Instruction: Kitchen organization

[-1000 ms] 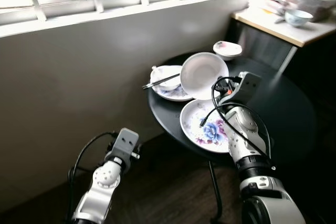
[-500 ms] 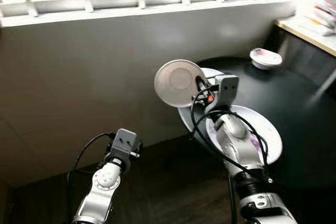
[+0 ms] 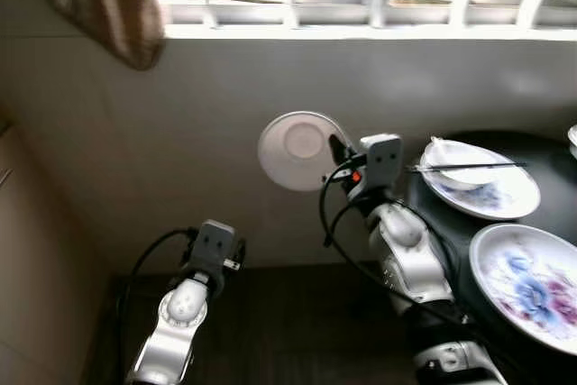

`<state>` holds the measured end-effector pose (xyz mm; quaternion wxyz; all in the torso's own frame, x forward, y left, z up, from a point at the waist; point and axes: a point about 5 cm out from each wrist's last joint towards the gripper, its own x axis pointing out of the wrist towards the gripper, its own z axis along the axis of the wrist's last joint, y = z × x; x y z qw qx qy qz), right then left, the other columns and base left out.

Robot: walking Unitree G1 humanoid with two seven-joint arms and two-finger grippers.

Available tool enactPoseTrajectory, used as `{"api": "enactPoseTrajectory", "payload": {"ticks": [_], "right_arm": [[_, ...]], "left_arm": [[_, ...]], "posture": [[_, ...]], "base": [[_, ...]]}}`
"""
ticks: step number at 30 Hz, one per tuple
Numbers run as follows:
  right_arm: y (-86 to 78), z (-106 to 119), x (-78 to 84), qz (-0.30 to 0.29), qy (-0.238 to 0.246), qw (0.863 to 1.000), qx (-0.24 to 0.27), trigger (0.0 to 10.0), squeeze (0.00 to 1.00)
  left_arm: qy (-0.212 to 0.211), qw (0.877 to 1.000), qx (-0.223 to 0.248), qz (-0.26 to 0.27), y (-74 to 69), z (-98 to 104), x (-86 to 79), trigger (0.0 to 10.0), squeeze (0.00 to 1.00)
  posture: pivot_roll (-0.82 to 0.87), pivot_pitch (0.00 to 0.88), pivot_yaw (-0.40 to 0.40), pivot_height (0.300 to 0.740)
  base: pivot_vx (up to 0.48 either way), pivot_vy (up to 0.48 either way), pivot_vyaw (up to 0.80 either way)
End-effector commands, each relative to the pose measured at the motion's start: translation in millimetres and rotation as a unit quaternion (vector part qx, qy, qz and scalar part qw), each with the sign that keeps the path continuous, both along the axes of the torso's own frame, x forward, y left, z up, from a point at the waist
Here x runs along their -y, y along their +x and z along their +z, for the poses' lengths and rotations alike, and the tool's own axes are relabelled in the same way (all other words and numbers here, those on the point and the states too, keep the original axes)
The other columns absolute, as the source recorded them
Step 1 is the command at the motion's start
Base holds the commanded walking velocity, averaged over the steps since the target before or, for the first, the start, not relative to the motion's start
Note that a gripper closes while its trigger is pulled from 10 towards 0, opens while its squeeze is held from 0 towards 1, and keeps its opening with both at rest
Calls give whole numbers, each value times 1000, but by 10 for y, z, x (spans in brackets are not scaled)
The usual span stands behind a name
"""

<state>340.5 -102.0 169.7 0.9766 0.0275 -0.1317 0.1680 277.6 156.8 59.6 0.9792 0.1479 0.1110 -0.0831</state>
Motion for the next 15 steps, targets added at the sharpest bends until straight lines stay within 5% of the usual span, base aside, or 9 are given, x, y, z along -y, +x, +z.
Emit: {"api": "enactPoseTrajectory", "payload": {"ticks": [1, 10, 15], "right_arm": [[-10, 99, -81, 13, -2, 1000, 24, 0, 0], [-31, 130, -80, 5, -17, 999, 41, 0, 0], [-66, 156, -55, 2, -29, 998, 55, 0, 0]], "left_arm": [[5, 1000, 1, 2, -16, -9, -20, 10000, 0], [54, 997, 48, 21, -122, 126, -83, 10000, 0], [33, 996, 61, 49, -515, 208, -169, 10000, 0]], "posture": [[85, 0, -61, 740], [82, 0, -51, 740], [74, 0, -43, 740]], "base": [[0, 0, 800], [0, 0, 800], [0, 0, 800]]}}
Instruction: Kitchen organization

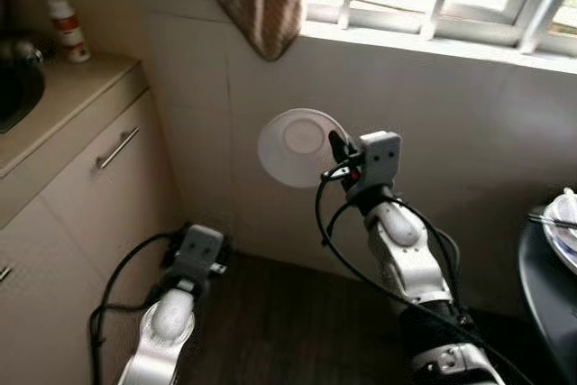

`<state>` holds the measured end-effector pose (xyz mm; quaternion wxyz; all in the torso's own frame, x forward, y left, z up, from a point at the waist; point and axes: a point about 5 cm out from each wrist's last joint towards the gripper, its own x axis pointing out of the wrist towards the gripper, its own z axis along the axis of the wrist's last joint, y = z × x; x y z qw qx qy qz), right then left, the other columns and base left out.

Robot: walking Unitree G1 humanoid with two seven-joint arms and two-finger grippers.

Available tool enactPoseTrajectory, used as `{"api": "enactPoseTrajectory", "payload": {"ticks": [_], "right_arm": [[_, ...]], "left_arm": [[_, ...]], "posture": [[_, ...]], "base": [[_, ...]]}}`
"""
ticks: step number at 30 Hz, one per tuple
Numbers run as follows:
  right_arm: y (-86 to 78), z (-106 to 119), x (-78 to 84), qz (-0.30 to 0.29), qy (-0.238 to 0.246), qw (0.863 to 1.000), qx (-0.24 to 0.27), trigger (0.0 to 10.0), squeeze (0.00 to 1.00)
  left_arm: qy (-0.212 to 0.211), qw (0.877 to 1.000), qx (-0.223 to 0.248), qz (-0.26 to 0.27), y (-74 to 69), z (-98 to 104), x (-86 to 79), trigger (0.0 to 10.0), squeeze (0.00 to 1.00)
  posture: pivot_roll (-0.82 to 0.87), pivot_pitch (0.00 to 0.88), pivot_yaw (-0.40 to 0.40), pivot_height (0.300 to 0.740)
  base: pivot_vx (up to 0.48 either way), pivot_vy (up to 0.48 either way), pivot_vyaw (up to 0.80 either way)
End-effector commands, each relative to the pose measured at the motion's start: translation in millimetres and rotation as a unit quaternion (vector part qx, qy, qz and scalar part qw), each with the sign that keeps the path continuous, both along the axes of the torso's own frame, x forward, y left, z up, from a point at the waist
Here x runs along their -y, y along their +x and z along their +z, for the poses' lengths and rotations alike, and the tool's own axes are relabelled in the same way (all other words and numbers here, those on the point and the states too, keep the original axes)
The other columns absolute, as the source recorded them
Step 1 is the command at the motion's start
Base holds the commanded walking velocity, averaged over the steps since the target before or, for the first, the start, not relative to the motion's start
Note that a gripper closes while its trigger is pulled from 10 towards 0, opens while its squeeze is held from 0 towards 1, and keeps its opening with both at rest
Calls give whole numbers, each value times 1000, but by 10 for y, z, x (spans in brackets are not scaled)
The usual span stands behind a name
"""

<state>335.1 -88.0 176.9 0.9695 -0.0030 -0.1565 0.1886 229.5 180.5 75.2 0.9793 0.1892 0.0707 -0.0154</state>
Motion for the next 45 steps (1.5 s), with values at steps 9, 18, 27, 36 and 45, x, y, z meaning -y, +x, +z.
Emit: {"api": "enactPoseTrajectory", "payload": {"ticks": [9, 18, 27, 36, 45], "right_arm": [[-7, 129, 8, -9, -7, 999, 42, 0, 0], [13, 325, -24, -13, -17, 996, 90, 0, 0], [74, 637, -78, -34, 17, 990, 136, 3373, 0], [115, 885, -262, -10, 4, 985, 174, 10000, 0], [140, 965, -363, -4, -24, 980, 198, 10000, 0]], "left_arm": [[-33, 999, 6, 18, -83, 6, 70, 10000, 0], [-43, 992, 111, 29, -24, 312, 32, 10000, 0], [-39, 973, 218, 60, 35, 657, -90, 10000, 0], [-29, 966, 249, 62, 51, 745, -107, 10000, 0], [-21, 962, 267, 58, 74, 789, -95, 10000, 0]], "posture": [[96, 0, -64, 740], [101, 0, -62, 740], [113, 0, -61, 740], [128, 0, -67, 740], [135, 0, -71, 740]], "base": [[0, 0, 800], [0, 0, 800], [198, 0, 267], [327, 0, 0], [348, 0, 696]]}}
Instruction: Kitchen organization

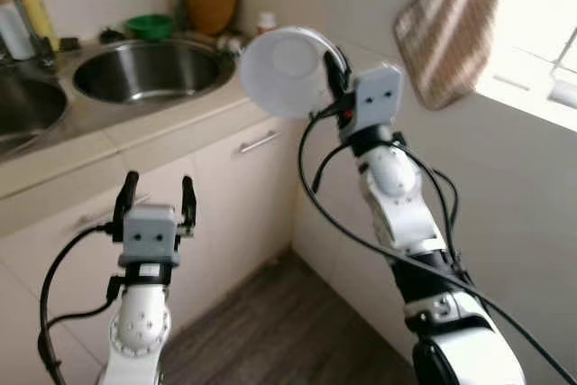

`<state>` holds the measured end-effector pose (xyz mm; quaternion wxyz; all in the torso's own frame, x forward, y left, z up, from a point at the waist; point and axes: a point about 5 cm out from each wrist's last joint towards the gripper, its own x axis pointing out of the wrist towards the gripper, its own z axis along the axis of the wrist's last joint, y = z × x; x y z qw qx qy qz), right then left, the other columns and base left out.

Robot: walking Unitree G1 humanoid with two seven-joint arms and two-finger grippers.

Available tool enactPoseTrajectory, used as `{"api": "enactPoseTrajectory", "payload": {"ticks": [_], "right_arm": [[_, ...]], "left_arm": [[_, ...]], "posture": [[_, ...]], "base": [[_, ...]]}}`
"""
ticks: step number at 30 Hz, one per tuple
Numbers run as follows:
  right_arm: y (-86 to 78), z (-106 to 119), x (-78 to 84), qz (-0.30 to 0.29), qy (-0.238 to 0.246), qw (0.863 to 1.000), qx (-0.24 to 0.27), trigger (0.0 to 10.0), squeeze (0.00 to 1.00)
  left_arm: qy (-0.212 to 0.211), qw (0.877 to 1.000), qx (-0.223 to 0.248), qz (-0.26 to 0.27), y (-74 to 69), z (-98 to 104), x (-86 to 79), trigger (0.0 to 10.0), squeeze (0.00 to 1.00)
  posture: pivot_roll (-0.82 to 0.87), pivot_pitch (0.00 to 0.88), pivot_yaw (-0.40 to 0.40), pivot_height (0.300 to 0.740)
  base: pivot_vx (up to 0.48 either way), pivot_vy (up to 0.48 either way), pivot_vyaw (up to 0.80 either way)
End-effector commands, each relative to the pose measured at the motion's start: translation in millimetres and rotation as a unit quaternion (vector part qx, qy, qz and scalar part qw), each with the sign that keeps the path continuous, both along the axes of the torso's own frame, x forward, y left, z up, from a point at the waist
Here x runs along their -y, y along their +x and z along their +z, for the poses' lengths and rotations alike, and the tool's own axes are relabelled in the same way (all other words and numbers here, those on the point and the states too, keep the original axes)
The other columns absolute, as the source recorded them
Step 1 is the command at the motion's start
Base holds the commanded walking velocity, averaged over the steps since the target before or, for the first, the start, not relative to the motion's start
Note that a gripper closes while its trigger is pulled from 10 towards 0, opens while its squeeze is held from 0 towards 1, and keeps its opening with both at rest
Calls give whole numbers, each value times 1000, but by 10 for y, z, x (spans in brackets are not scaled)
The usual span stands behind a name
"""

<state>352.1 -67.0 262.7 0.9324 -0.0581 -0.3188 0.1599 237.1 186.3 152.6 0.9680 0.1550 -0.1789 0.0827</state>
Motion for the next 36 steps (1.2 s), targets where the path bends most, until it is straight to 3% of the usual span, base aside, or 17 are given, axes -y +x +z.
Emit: {"api": "enactPoseTrajectory", "payload": {"ticks": [1, 8, 24, 36], "right_arm": [[-30, 107, -153, 24, -11, 999, 24, 10000, 0], [-25, 111, -242, 36, -33, 998, 34, 10000, 0], [21, 94, -283, 47, -15, 999, 23, 10000, 0], [79, 107, -250, 35, -2, 999, 15, 10000, 0]], "left_arm": [[6, 1000, 5, 9, -2, 15, -38, 10000, 0], [6, 1000, 10, 10, 9, 13, -23, 10000, 0], [6, 1000, 18, 13, 10, 11, -4, 10000, 0], [4, 1000, 18, 10, 31, 18, 12, 10000, 0]], "posture": [[135, 0, -71, 740], [140, 0, -75, 740], [149, 0, -83, 740], [150, 0, -85, 740]], "base": [[349, 0, 800], [337, 0, 800], [317, 0, 800], [316, 0, 0]]}}
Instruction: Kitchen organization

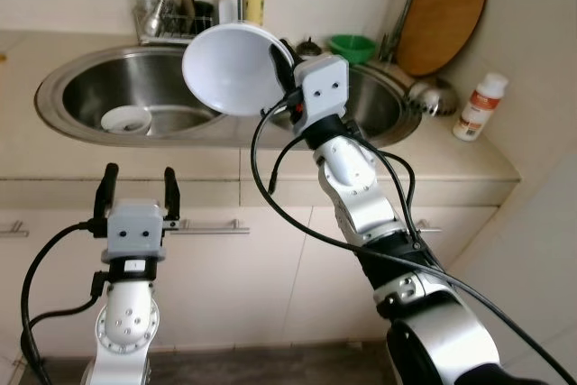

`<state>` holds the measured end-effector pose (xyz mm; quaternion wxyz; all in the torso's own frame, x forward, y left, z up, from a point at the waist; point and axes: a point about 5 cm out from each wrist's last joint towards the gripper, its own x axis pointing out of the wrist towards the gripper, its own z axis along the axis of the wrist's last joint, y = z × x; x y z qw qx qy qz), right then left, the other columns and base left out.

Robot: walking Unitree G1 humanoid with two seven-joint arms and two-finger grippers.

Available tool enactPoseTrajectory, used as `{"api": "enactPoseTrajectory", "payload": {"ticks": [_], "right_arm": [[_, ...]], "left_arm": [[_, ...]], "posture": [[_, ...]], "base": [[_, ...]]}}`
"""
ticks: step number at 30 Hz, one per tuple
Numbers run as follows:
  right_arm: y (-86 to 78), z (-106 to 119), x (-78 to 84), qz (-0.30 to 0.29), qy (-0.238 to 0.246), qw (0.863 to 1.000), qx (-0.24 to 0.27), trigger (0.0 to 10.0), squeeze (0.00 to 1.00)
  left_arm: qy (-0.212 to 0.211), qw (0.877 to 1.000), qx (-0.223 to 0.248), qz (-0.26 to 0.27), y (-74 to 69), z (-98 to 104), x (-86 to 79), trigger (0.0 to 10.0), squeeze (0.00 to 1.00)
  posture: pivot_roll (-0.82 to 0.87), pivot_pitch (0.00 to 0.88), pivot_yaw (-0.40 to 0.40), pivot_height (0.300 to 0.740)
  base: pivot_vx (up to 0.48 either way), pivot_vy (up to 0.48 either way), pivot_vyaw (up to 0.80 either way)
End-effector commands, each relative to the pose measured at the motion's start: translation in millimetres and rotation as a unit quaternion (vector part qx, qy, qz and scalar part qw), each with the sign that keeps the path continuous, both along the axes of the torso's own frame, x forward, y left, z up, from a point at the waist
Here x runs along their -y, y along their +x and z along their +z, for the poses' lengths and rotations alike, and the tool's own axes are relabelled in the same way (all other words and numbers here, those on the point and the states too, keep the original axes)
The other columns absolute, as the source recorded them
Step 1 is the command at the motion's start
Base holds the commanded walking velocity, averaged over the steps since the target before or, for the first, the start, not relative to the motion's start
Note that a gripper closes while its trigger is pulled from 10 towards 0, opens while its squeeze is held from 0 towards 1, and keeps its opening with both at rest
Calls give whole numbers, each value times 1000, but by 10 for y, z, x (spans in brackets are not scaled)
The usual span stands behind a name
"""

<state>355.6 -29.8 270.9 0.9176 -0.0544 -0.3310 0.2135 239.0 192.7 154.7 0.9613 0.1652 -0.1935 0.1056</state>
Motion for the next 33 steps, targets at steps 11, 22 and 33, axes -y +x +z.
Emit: {"api": "enactPoseTrajectory", "payload": {"ticks": [11, 22, 33], "right_arm": [[64, 30, 81, -18, 11, 1000, 0, 10000, 0], [104, 19, 2, -27, -30, 999, 1, 10000, 0], [302, -77, 69, -80, -51, 993, -65, 10000, 0]], "left_arm": [[-5, 1000, -3, -16, 24, -10, 89, 10000, 0], [-6, 1000, -3, -21, 28, -11, 109, 10000, 0], [-10, 1000, 6, -17, 31, 12, 108, 10000, 0]], "posture": [[152, 0, -84, 740], [154, 0, -84, 740], [161, 0, -88, 740]], "base": [[315, 0, 0], [316, 0, 218], [122, 0, 436]]}}
